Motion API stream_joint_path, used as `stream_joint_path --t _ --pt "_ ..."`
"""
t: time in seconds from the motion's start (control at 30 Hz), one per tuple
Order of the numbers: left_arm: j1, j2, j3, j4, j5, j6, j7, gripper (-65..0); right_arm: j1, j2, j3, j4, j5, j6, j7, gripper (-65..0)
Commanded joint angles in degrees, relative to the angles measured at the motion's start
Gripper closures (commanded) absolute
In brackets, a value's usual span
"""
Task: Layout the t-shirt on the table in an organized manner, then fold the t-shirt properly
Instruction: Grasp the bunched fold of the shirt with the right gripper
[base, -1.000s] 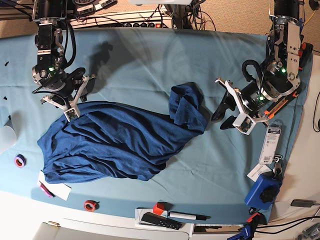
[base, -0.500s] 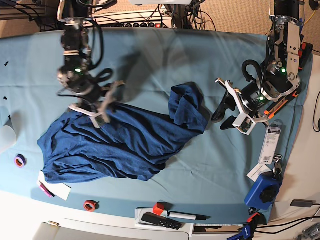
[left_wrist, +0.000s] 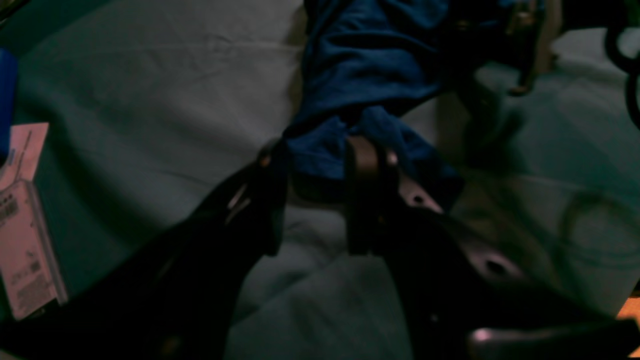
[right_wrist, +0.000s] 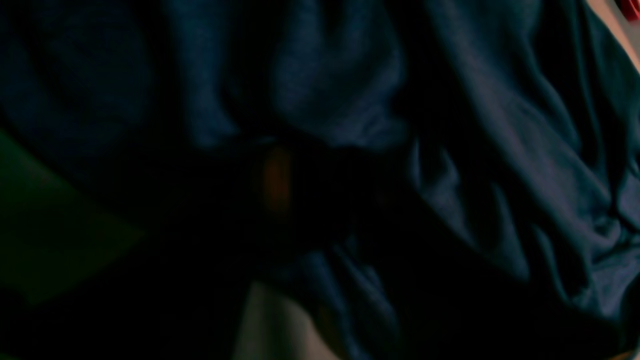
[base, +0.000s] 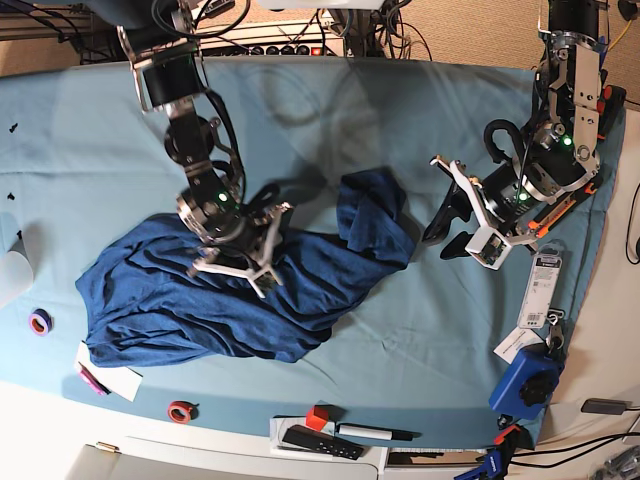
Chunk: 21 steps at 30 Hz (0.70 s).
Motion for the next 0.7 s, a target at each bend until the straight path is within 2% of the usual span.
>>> stream_joint_path --t 0.0,0.03,0.23,0.5,0.67 --pt "-0.63 -0.61 -0.26 0.83 -0.55 0.00 -1.51 -20.5 -0.24 0.31 -0.17 -0.42 -0.81 0.68 -4.09 -3.2" --pt "-0.63 -0.61 -0.26 0.83 -0.57 0.00 -1.53 -20.5 -0.26 0.31 -0.20 -0.15 -0.81 0.68 -4.39 0.0" --pt "-0.63 -0.61 -0.26 0.83 0.74 0.00 -1.53 -20.5 -0.28 0.37 -0.17 5.55 -1.88 0.61 -9.53 0.0" --pt "-0.63 -0.61 -0.26 0.83 0.90 0.00 -1.53 -20.5 -0.26 0.33 -0.17 16.72 -1.86 0.33 -12.20 0.0" --pt "-0.63 -0.61 -0.26 0.83 0.90 0.00 -1.53 -20.5 -0.46 0.35 -0.17 20.83 -1.62 0.37 -16.87 0.0"
